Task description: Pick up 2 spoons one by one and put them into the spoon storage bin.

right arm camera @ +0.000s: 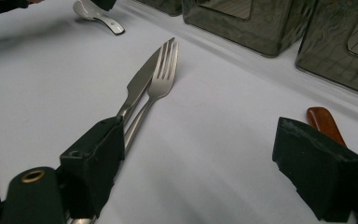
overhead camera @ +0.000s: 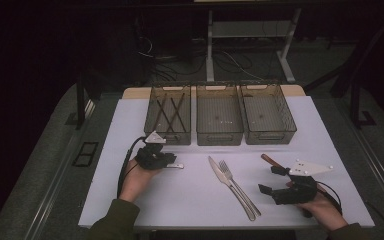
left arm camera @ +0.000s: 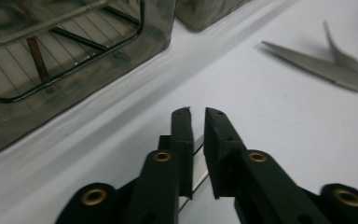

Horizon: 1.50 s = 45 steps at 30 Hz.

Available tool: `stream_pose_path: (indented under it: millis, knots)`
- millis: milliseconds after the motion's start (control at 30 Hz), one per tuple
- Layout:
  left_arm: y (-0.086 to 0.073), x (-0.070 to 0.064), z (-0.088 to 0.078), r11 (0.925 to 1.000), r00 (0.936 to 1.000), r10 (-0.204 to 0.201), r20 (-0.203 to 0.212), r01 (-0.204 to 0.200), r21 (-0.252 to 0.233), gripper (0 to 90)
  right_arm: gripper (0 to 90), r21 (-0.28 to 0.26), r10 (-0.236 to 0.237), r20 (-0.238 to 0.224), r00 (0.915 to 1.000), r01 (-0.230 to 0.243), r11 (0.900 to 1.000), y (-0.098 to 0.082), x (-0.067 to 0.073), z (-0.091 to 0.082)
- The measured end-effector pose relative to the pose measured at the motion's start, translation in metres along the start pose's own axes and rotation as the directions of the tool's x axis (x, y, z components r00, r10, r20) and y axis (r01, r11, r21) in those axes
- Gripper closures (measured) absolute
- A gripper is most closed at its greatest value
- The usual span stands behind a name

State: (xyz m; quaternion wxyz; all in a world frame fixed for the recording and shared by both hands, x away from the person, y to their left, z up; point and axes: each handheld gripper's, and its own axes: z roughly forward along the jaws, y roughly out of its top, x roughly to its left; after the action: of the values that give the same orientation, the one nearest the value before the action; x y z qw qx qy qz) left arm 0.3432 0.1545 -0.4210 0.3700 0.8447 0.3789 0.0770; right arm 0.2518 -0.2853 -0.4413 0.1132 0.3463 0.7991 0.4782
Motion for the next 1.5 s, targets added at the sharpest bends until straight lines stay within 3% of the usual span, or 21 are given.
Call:
stream_pose_path:
  millis: [333, 600, 933, 1133, 1500]
  knots:
    - [-0.012, 0.009, -0.032, 0.9984, 0.9993, -0.013, -0.035, 0.011, -0.055, 50.7, 16.7, -0.001, 0.002, -0.001, 1.0000, -0.002, 1.000, 0.000, -0.001, 0.000]
    - [-0.031, 0.023, -0.048, 0.9957, 0.9959, -0.050, -0.075, 0.044, -0.081, 41.2, 16.7, 0.000, 0.002, 0.000, 1.0000, -0.002, 1.000, 0.000, 0.000, 0.000]
    - [-0.044, 0.039, -0.043, 0.9951, 0.9912, -0.089, -0.098, 0.085, -0.050, 39.2, 16.7, 0.001, 0.000, 0.001, 1.0000, 0.000, 1.000, 0.000, 0.000, 0.000]
    - [-0.047, 0.042, -0.038, 0.9976, 0.9918, -0.069, -0.108, 0.069, -0.004, 39.2, 16.7, 0.002, -0.001, 0.002, 1.0000, 0.001, 1.000, 0.000, 0.000, 0.000]
    - [-0.048, 0.042, -0.035, 0.9976, 0.9929, -0.061, -0.102, 0.064, 0.025, 39.8, 16.7, 0.000, -0.001, 0.002, 1.0000, 0.001, 1.000, 0.000, 0.000, 0.000]
